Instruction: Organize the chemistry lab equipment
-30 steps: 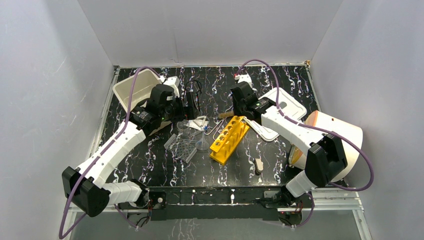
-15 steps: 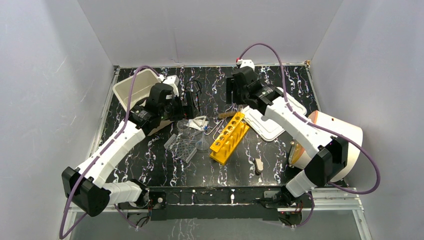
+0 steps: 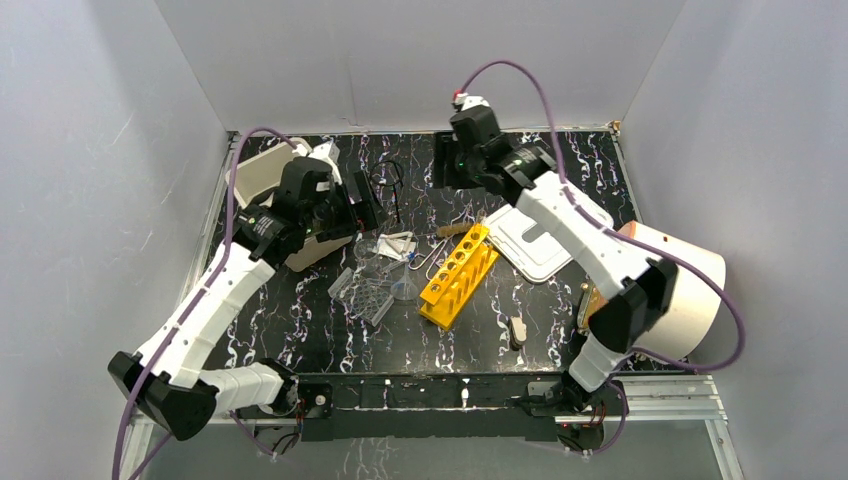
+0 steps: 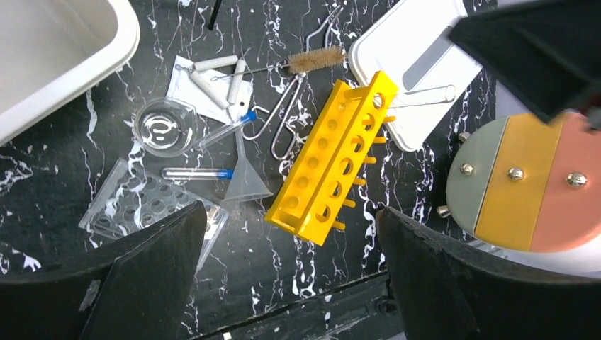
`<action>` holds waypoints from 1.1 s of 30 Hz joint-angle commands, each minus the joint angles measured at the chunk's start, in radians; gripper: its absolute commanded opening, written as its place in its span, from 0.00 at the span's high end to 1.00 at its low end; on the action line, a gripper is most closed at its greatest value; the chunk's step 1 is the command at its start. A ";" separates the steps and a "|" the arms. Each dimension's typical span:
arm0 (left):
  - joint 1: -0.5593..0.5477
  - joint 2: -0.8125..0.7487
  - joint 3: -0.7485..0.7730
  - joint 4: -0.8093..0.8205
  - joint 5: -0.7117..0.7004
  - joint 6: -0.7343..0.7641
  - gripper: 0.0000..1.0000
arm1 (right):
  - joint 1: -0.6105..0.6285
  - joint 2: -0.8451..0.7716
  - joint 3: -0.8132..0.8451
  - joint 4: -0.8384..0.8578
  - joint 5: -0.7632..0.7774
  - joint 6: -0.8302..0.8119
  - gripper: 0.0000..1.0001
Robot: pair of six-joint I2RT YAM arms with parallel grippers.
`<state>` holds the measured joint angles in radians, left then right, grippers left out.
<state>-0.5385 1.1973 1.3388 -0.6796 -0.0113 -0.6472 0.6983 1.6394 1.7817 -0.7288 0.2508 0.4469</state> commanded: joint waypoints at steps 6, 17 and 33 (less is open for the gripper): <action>0.008 -0.065 -0.008 -0.018 -0.170 -0.076 0.17 | 0.040 0.291 0.209 0.022 -0.125 0.040 0.32; 0.108 0.237 0.132 0.146 -0.194 -0.073 0.27 | -0.003 0.315 0.194 0.111 -0.035 0.023 0.31; 0.239 0.740 0.488 0.133 -0.030 0.026 0.43 | -0.126 0.132 0.018 0.206 0.004 0.007 0.32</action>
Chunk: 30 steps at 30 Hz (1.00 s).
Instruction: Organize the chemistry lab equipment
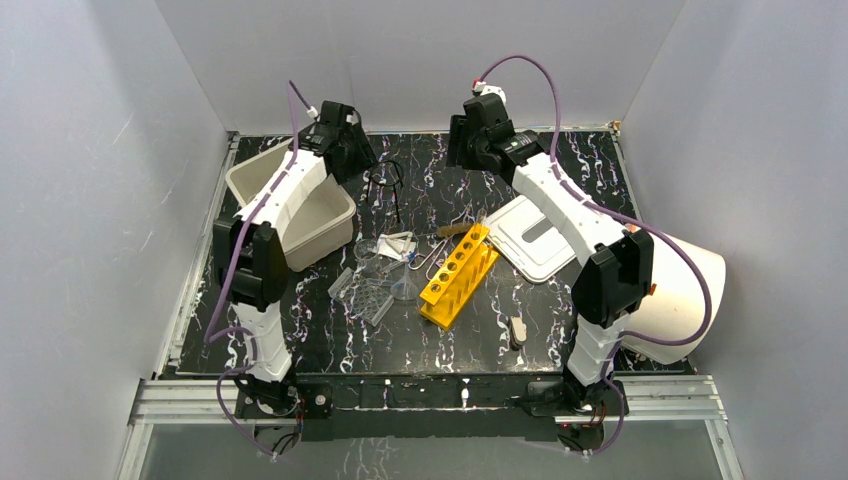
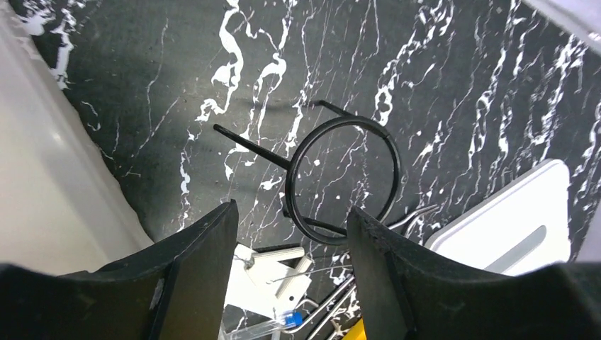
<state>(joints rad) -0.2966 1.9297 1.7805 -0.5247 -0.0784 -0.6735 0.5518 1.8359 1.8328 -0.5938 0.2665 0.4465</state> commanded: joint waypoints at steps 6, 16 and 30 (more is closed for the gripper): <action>-0.002 0.080 0.077 -0.038 0.116 0.077 0.50 | 0.020 -0.075 -0.038 0.061 -0.044 0.019 0.32; -0.001 0.151 0.097 -0.010 0.143 0.128 0.86 | 0.021 -0.130 -0.141 0.139 -0.050 0.029 0.33; 0.035 0.025 0.259 -0.046 0.234 0.168 1.00 | 0.022 -0.126 -0.106 0.162 -0.118 -0.029 0.33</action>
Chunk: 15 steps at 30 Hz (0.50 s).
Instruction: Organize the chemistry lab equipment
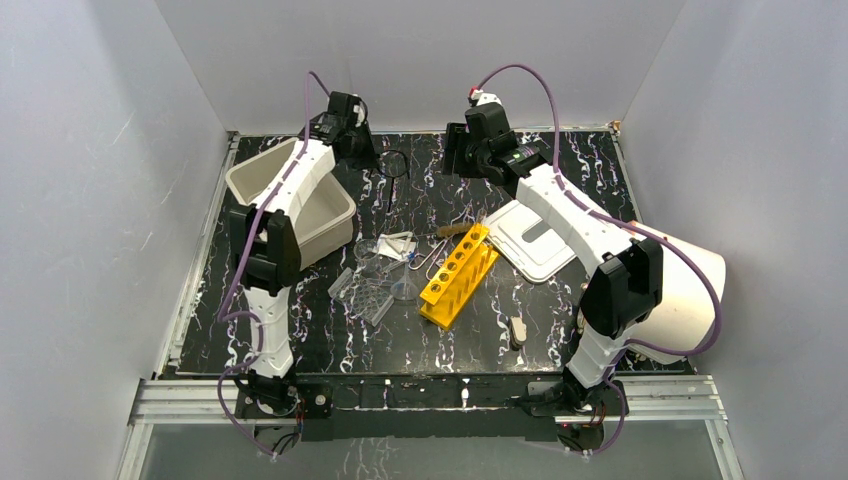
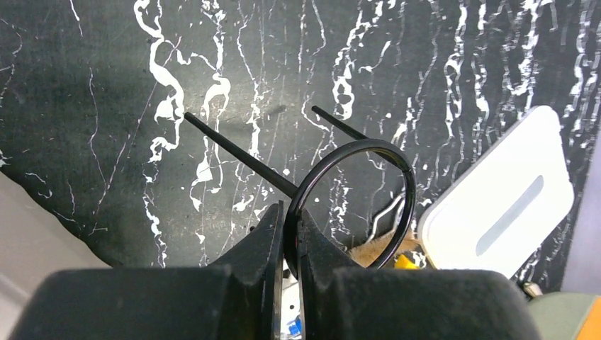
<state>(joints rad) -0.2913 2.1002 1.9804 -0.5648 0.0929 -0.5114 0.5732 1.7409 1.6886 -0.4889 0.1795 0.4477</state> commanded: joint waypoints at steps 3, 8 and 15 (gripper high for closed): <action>0.066 -0.211 0.042 0.005 0.086 -0.015 1.00 | 0.001 -0.034 0.038 0.059 -0.046 -0.033 0.33; 0.150 -0.318 0.021 0.009 0.071 -0.033 1.00 | 0.002 -0.040 0.031 0.072 -0.063 -0.032 0.33; 0.282 -0.424 -0.004 -0.037 -0.067 -0.004 1.00 | 0.004 -0.004 0.063 0.067 -0.094 -0.021 0.33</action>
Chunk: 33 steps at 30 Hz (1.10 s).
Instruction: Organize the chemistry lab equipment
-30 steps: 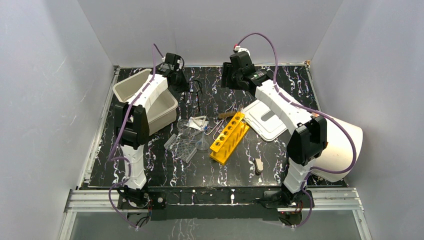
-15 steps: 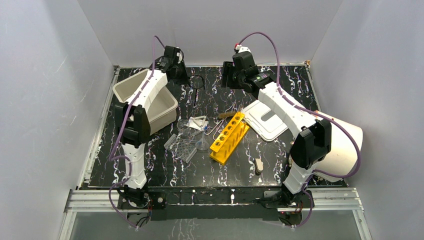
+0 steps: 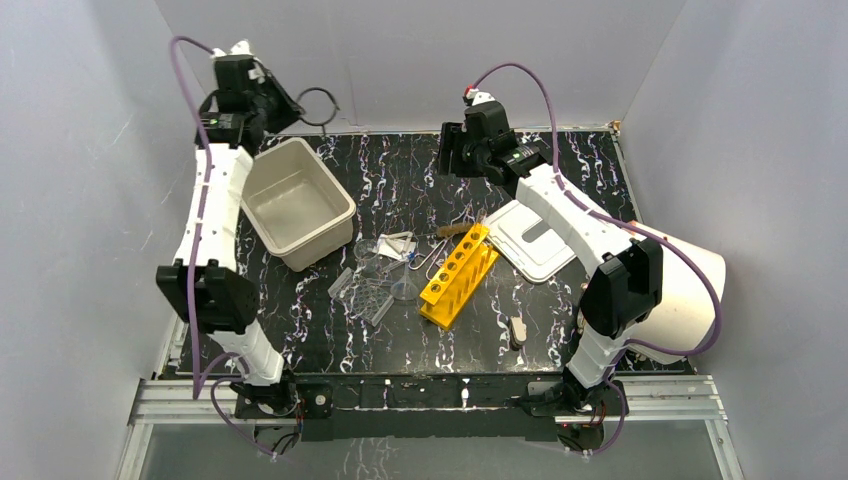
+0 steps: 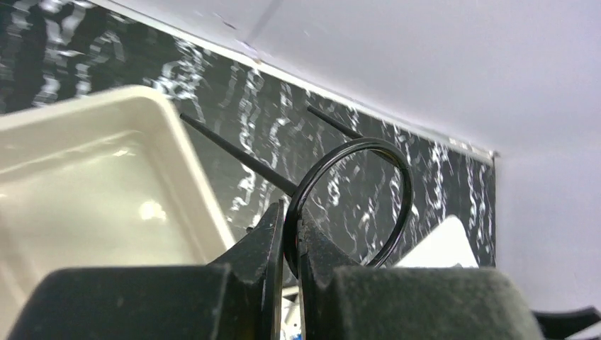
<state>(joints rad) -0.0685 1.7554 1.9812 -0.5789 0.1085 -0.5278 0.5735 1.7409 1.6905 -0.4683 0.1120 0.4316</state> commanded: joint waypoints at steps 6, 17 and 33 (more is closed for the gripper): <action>0.151 -0.166 -0.134 -0.041 -0.095 -0.040 1.00 | 0.006 0.026 0.089 0.035 -0.032 0.000 0.33; 0.175 -0.130 -0.324 0.002 -0.094 -0.084 1.00 | 0.020 0.070 0.115 0.033 -0.044 0.012 0.33; 0.208 0.135 -0.332 0.226 -0.026 -0.043 1.00 | 0.036 0.082 0.117 0.067 -0.026 -0.006 0.33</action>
<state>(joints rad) 0.1303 1.9102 1.6440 -0.4580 0.0376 -0.5747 0.6052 1.8267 1.7542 -0.4595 0.0750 0.4400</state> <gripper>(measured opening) 0.050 0.669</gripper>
